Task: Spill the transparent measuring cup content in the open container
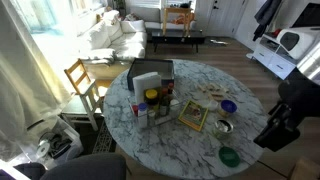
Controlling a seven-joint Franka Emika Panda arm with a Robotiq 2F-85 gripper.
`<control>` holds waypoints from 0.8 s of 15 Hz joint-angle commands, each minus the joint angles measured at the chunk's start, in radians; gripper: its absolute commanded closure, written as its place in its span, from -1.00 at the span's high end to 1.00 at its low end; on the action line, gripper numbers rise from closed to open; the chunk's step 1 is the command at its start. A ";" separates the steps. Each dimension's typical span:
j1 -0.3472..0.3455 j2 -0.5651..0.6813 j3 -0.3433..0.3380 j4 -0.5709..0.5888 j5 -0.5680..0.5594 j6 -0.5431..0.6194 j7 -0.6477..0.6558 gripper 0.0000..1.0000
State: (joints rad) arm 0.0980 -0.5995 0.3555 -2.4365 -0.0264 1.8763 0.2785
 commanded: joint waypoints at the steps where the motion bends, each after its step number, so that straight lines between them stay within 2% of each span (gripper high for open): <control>1: 0.028 0.007 -0.022 0.002 -0.015 -0.003 0.014 1.00; 7: 0.024 0.019 -0.030 0.001 -0.013 0.013 0.007 1.00; 9: 0.003 0.070 -0.050 0.006 -0.057 0.081 -0.036 1.00; 12: 0.002 0.155 -0.112 0.021 -0.132 0.197 -0.190 1.00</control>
State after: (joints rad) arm 0.0944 -0.5493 0.3063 -2.4365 -0.0890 1.9809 0.2140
